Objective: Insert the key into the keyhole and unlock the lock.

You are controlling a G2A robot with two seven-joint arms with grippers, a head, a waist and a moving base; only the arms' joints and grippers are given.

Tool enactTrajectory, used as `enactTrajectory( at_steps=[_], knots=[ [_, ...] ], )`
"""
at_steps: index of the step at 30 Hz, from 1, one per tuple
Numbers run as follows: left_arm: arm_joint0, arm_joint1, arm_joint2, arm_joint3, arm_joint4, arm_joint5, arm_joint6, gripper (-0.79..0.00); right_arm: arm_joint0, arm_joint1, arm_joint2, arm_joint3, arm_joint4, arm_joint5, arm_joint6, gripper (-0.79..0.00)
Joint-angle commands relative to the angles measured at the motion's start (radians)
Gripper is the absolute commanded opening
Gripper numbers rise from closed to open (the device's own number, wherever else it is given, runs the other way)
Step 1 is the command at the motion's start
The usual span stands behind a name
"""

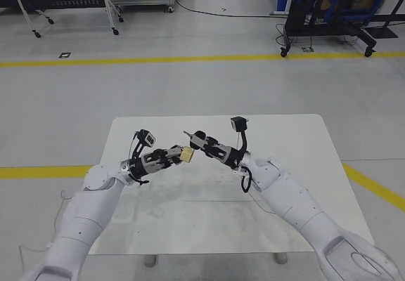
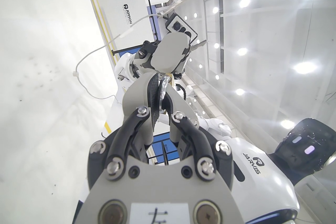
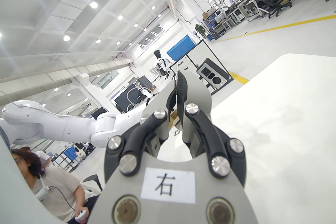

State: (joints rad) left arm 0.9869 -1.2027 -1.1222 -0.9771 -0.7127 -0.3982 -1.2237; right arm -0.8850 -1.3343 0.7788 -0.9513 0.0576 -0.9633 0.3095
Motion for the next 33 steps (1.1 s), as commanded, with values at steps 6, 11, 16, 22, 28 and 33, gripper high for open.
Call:
enactTrajectory(
  at_steps=[6,11,16,22,28,33],
  knots=[
    [-0.018,-0.008,0.007,0.019,-0.017,0.018,0.021,-0.785,-0.017,0.005,0.017,-0.028,0.073,-0.049,0.072,-0.785],
    [-0.028,-0.005,0.004,0.027,0.025,0.020,0.015,-0.785,-0.057,0.026,0.076,-0.081,0.106,-0.049,0.099,-0.785],
    [-0.028,-0.005,0.004,0.027,0.025,0.020,0.015,-0.785,-0.057,0.026,0.076,-0.081,0.106,-0.049,0.099,-0.785],
    [-0.027,-0.007,-0.001,-0.008,0.003,0.228,0.169,-0.785,-0.065,0.026,0.080,-0.090,0.099,-0.032,0.090,-0.785],
    [-0.085,-0.026,0.016,-0.010,-0.073,0.492,0.341,-0.785,-0.141,0.043,0.137,-0.165,-0.014,0.059,0.019,-0.785],
    [-0.097,-0.041,0.037,-0.017,-0.120,0.486,0.333,-0.785,-0.203,0.053,0.143,-0.238,0.062,0.122,0.082,-0.785]
  ],
)
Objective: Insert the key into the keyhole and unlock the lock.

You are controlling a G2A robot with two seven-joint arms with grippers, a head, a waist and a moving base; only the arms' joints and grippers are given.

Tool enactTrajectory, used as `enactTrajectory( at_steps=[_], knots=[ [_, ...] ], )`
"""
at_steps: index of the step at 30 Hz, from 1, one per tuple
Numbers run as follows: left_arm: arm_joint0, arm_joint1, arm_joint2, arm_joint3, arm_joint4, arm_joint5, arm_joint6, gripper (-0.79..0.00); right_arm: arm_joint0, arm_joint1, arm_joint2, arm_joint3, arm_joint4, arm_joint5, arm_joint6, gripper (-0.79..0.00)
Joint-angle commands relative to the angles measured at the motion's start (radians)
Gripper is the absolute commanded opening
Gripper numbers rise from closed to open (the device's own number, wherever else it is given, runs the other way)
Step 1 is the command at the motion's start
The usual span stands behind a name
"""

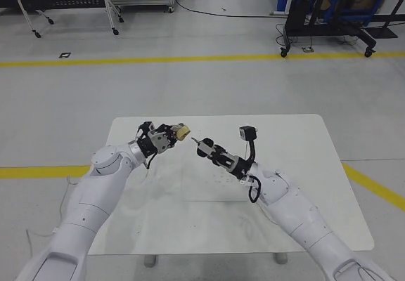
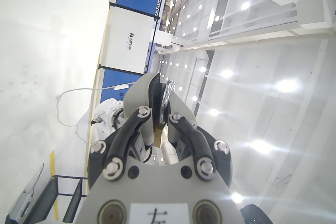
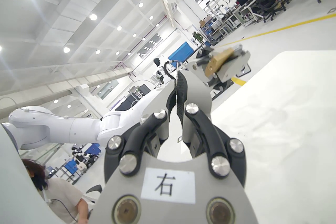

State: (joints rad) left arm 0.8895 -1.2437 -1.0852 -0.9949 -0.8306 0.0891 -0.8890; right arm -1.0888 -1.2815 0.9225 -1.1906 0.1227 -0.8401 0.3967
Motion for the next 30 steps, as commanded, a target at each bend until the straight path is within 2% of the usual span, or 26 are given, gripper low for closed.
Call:
enactTrajectory(
  at_steps=[1,7,10,13,18,23,30],
  knots=[
    [0.001,0.000,0.000,0.000,-0.002,-0.002,-0.002,-0.785,0.000,0.000,0.000,0.001,-0.003,-0.001,-0.006,-0.785],
    [0.001,0.000,0.000,0.000,-0.002,-0.002,-0.002,-0.785,0.000,0.000,0.000,0.001,-0.003,-0.001,-0.006,-0.785],
    [0.025,-0.002,0.000,-0.004,-0.005,-0.023,0.029,-0.785,0.000,0.000,0.000,0.001,-0.003,-0.001,-0.006,-0.785],
    [0.033,-0.004,-0.002,-0.008,0.040,-0.084,0.093,-0.785,-0.022,-0.001,0.004,-0.025,0.015,0.111,-0.026,-0.785],
    [0.032,-0.009,0.019,-0.027,0.116,-0.117,0.163,-0.785,-0.040,-0.001,0.012,-0.072,0.124,0.367,0.012,-0.785],
    [0.026,-0.016,0.049,-0.029,0.211,-0.135,0.227,-0.785,-0.063,-0.003,0.022,-0.115,0.162,0.466,0.005,-0.785],
    [0.021,-0.020,0.042,-0.018,0.220,-0.147,0.225,-0.785,-0.079,-0.006,0.036,-0.154,0.192,0.563,-0.008,-0.785]
  ],
)
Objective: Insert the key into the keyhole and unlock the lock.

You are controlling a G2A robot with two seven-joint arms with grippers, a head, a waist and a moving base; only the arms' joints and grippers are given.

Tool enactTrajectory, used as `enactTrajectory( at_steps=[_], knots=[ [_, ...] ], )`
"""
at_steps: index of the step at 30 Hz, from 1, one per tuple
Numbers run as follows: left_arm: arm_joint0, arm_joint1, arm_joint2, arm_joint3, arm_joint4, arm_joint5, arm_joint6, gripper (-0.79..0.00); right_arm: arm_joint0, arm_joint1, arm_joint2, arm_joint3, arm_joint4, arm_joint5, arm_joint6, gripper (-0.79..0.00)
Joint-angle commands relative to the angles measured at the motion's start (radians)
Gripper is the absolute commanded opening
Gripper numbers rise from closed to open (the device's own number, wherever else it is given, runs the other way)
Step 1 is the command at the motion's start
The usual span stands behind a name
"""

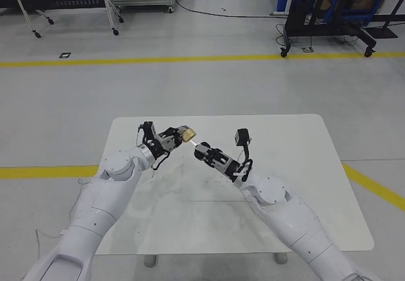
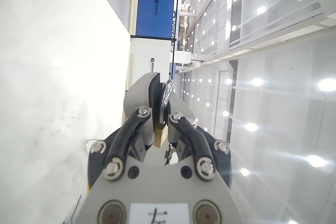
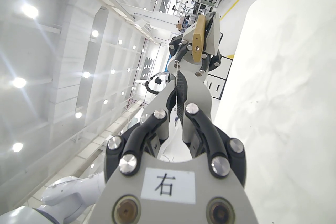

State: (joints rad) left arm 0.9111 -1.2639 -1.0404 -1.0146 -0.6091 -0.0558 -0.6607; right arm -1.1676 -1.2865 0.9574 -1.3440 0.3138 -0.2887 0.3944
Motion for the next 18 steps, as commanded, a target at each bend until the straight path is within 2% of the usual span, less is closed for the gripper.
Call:
enactTrajectory(
  at_steps=[1,18],
  knots=[
    [0.000,0.000,-0.005,0.003,-0.002,-0.004,-0.005,-0.785,0.000,-0.002,0.002,-0.001,0.001,0.019,-0.012,-0.785],
    [-0.006,-0.009,-0.009,0.015,0.019,0.006,-0.043,-0.785,0.020,-0.022,-0.001,0.035,0.001,0.063,-0.033,-0.785]
  ],
)
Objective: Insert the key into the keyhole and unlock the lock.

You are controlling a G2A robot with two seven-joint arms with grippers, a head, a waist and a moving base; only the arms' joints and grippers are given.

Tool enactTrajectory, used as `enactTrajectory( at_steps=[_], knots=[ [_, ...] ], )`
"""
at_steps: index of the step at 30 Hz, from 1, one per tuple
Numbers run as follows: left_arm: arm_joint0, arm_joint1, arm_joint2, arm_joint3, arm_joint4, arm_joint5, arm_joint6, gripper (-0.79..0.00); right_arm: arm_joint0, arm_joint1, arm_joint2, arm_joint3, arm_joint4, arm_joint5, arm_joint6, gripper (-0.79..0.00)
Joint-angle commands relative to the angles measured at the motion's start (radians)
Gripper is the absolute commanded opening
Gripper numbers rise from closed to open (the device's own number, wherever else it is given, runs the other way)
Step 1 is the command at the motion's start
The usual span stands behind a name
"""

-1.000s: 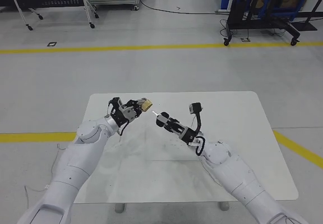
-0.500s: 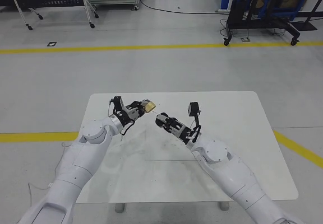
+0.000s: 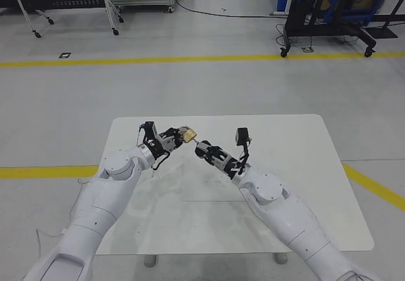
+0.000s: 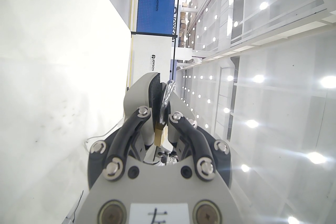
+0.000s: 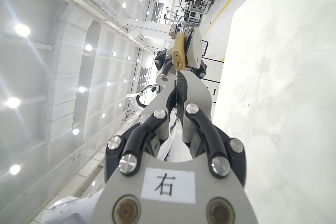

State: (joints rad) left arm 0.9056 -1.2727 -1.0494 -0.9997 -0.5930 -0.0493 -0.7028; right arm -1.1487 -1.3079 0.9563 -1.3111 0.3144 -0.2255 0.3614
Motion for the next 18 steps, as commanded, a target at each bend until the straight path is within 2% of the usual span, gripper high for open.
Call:
enactTrajectory(
  at_steps=[1,8,18],
  knots=[
    [-0.001,-0.001,0.000,0.001,0.007,-0.002,-0.001,-0.785,0.001,-0.002,0.001,0.004,0.001,-0.002,-0.002,-0.785],
    [-0.001,-0.003,0.003,0.000,0.038,-0.012,-0.012,-0.785,0.004,-0.009,0.003,0.016,-0.023,-0.006,-0.027,-0.785],
    [0.005,-0.004,0.014,-0.015,0.152,-0.055,0.051,-0.785,-0.003,-0.016,0.000,0.005,-0.105,0.013,-0.088,-0.785]
  ],
)
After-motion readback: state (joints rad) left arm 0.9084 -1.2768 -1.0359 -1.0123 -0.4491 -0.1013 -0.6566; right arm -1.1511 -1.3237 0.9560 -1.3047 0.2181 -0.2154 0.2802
